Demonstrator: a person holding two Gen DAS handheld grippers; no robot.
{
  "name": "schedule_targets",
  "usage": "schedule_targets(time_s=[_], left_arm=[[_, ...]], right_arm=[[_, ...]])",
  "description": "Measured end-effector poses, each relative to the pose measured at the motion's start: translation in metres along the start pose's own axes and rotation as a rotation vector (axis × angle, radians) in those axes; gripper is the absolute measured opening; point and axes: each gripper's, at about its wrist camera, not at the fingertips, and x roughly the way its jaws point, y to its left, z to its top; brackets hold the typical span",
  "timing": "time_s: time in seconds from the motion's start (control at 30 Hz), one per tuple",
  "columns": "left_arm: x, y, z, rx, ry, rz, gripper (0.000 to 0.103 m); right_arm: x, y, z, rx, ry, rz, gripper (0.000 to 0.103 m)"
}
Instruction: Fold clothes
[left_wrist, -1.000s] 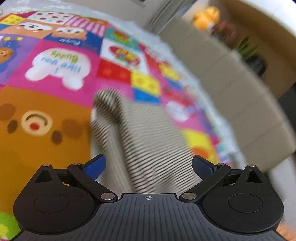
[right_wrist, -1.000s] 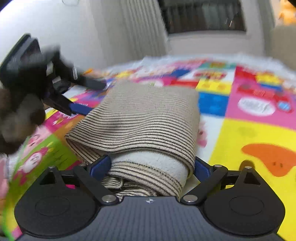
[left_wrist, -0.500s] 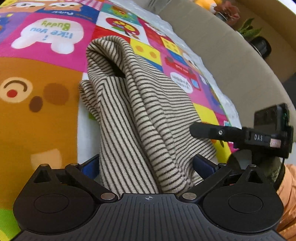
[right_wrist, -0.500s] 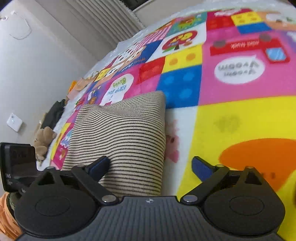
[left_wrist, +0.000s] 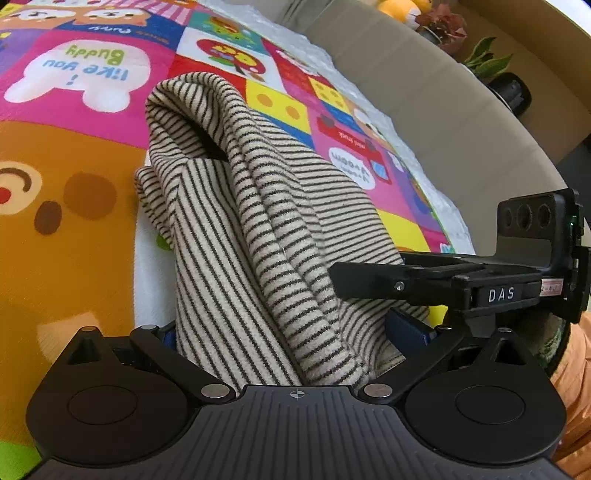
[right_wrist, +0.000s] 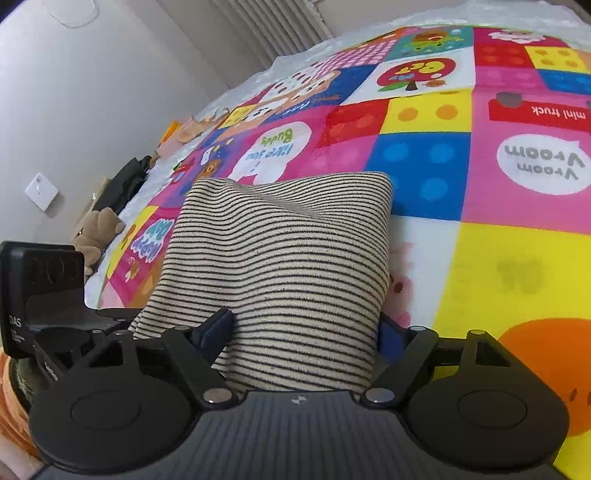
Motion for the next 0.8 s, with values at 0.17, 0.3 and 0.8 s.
schedule_targets(time_s=[0.17, 0.3, 0.8], left_arm=[[-0.003, 0.007, -0.002, -0.03, -0.031, -0.05, 0.096], [-0.015, 0.028, -0.003, -0.111, -0.054, -0.11, 0.085], [-0.148, 0.153, 0.042, -0.201, -0.3, 0.123, 0.083]], right_arm=[[0.001, 0.0, 0.001, 0.014, -0.013, 0.013, 0.077], [0.02, 0.018, 0.017, 0.015, -0.014, 0.064, 0.076], [0.136, 0.111, 0.093, -0.101, -0.037, 0.188, 0.064]])
